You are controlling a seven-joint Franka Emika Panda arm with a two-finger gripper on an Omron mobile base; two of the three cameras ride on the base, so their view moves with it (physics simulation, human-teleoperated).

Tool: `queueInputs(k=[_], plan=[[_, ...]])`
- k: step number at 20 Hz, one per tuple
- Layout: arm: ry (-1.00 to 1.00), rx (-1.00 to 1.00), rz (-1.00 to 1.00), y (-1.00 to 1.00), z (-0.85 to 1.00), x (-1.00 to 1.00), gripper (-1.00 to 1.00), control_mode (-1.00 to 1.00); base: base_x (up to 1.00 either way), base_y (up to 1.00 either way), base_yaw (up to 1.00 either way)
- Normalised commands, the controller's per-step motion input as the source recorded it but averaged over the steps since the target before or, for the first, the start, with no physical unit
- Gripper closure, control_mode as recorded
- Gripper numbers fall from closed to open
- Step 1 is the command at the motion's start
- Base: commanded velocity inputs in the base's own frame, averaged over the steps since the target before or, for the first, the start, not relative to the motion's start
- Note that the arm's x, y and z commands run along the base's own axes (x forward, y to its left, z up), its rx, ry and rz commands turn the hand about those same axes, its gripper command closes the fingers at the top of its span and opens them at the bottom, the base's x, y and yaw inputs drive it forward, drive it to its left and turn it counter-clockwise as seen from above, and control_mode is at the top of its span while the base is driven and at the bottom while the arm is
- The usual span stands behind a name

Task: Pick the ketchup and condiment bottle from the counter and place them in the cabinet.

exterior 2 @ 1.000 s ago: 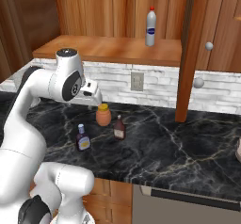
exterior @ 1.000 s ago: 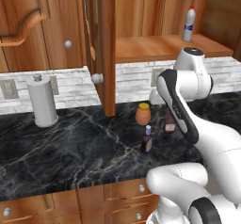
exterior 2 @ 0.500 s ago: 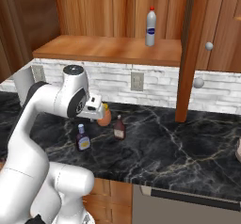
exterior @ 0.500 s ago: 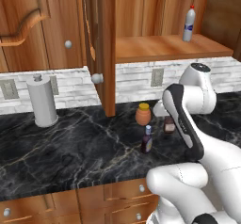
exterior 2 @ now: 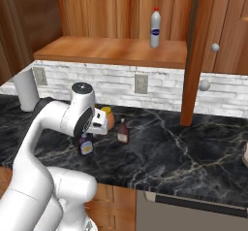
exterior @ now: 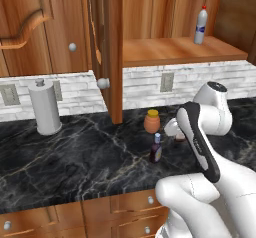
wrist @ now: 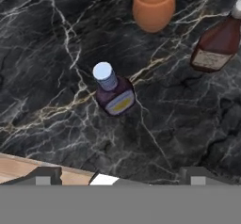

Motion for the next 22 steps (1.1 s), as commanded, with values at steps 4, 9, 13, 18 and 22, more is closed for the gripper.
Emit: queueInputs(k=[4,9,13,18,22], plan=[[-0.04,0.08,0.12,0.00,-0.34,-0.14,-1.00,-1.00,0.00,0.00,0.00],[-0.14,0.06,0.13,0.00,-0.25,-0.10,-1.00,-1.00,0.00,0.00,0.00],[-0.19,0.08,0.11,0.00,-0.17,-0.05,-1.00,-1.00,0.00,0.00,0.00],[-0.27,0.07,0.09,-0.03,0.00,-0.02,-1.00,-1.00,0.00,0.00,0.00],[-0.26,0.04,0.07,0.00,-0.02,0.00,-1.00,-1.00,0.00,0.00,0.00]])
